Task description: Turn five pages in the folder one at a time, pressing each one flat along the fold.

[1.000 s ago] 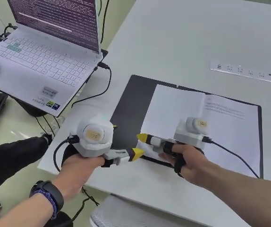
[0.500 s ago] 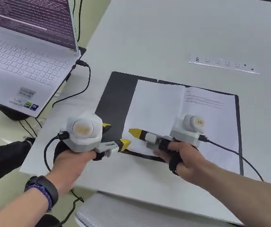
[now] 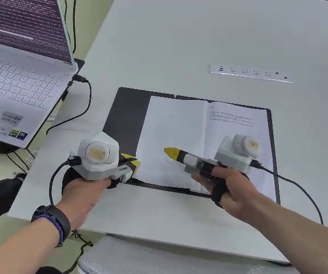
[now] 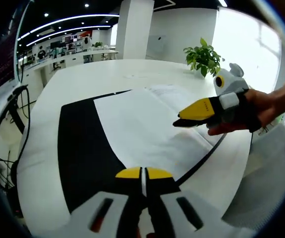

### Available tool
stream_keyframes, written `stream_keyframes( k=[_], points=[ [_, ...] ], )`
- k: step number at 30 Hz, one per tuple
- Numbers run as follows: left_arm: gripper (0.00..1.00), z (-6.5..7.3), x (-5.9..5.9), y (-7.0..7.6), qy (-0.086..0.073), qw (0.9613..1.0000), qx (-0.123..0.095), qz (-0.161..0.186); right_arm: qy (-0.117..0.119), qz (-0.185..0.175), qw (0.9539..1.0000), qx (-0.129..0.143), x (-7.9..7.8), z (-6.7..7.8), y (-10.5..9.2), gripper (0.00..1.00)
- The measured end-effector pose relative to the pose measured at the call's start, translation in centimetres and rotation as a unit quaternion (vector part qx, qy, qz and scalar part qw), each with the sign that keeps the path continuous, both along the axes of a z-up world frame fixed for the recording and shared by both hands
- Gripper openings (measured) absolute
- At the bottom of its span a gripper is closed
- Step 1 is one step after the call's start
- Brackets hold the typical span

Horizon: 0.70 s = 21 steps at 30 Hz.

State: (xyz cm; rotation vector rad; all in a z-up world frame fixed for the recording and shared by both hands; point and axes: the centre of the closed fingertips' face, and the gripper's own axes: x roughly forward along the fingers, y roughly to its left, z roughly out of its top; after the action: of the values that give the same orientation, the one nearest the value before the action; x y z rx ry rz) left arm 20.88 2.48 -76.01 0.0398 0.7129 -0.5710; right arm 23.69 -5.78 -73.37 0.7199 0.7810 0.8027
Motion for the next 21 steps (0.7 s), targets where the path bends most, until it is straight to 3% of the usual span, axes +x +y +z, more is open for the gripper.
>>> stream_keyframes(
  k=[3, 7, 11, 12, 13, 17, 21],
  points=[
    [0.00, -0.9, -0.1, 0.0, 0.013, 0.9999, 0.007, 0.003, 0.007, -0.017, 0.9998, -0.001, 0.2, -0.4, -0.9, 0.29],
    [0.00, -1.9, -0.4, -0.5, 0.028, 0.9996, -0.002, 0.000, 0.016, -0.026, 0.9995, 0.000, -0.3, -1.0, -1.5, 0.28],
    [0.00, -3.7, -1.3, -0.8, 0.049, 0.9985, 0.019, -0.015, 0.020, -0.025, 0.9995, 0.000, -0.8, -1.4, -1.7, 0.28],
    [0.00, -3.1, -0.8, -0.8, 0.030, 0.9995, -0.001, 0.002, 0.021, -0.026, 0.9994, 0.000, -0.8, -1.5, -1.7, 0.28],
    [0.00, -3.2, -1.2, -0.5, 0.050, 0.9987, -0.004, 0.013, 0.021, -0.025, 0.9995, 0.000, -0.7, -1.6, -1.8, 0.28],
    [0.00, -3.1, -1.1, -0.7, 0.045, 0.9988, 0.021, -0.002, 0.012, -0.015, 0.9998, -0.003, -0.7, -1.6, -1.8, 0.27],
    [0.00, -3.2, -1.1, -0.6, 0.046, 0.9986, 0.027, -0.008, 0.010, -0.006, 0.9999, -0.011, -0.8, -1.8, -2.0, 0.27]
  ],
)
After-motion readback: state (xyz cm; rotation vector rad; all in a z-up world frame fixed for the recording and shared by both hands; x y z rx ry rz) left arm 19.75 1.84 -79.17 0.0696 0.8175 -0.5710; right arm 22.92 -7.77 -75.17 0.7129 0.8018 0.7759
